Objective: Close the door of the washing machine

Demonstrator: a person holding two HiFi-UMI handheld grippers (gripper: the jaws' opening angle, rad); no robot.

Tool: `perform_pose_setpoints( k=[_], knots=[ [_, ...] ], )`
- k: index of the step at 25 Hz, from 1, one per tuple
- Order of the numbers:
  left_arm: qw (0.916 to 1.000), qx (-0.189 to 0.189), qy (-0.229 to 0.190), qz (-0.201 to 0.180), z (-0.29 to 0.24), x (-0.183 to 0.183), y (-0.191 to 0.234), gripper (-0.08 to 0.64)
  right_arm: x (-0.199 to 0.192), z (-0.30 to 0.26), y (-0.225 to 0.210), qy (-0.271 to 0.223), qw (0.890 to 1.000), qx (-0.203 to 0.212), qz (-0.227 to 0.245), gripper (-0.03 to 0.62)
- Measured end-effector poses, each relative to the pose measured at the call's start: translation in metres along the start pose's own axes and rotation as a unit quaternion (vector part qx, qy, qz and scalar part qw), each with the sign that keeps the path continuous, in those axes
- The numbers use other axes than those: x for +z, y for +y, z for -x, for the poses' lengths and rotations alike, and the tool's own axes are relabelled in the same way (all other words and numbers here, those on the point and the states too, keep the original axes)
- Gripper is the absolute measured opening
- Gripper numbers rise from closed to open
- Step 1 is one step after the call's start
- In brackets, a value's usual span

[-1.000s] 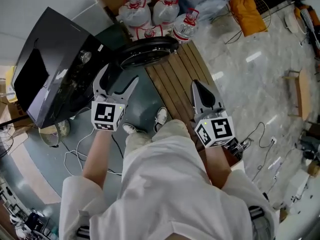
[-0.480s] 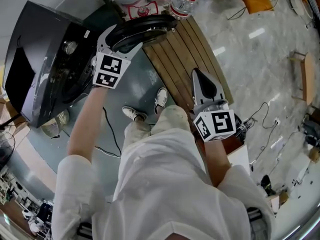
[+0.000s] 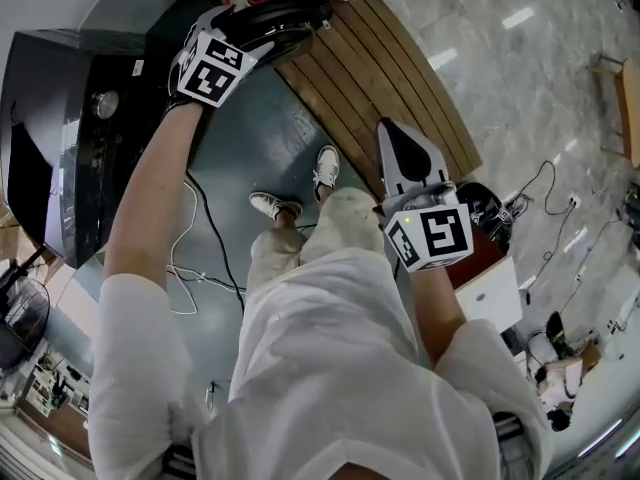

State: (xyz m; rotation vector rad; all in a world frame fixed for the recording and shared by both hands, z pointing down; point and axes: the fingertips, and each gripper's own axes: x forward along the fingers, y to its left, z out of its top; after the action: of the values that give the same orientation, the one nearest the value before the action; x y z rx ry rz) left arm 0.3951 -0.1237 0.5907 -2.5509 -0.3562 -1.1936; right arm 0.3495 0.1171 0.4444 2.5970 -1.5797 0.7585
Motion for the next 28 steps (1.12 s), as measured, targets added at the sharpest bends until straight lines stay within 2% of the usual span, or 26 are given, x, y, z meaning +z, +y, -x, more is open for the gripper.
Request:
perform_pose_setpoints(
  k=[6,13,18,21,24,28],
  knots=[
    [0.9933,-0.037,0.078,-0.076,-0.05,-0.003,0.0,0.394,-0.019,0.005,-0.02,0.003,1.0,-0.004,-0.006,-0.002],
    [0.9854,-0.059,0.138,-0.08,-0.09,-0.001,0.007,0.394,-0.029,0.03,-0.037,0.005,1.0,-0.013,-0.015,-0.002],
    [0.9714,-0.076,0.2,-0.103,-0.103,-0.021,0.008,0.394,-0.046,0.049,-0.056,0.015,0.999,-0.037,-0.03,-0.002],
    [0.9683,-0.087,0.215,-0.093,-0.102,-0.035,0.004,0.393,-0.054,0.05,-0.058,0.019,0.998,-0.044,-0.034,-0.002],
    [0.9636,-0.095,0.223,-0.112,-0.099,-0.045,-0.004,0.393,-0.055,0.049,-0.051,0.02,0.999,-0.038,-0.032,-0.002],
    [0.964,-0.099,0.216,-0.12,-0.098,-0.041,-0.009,0.393,-0.054,0.045,-0.043,0.022,0.999,-0.023,-0.032,-0.002]
  ],
)
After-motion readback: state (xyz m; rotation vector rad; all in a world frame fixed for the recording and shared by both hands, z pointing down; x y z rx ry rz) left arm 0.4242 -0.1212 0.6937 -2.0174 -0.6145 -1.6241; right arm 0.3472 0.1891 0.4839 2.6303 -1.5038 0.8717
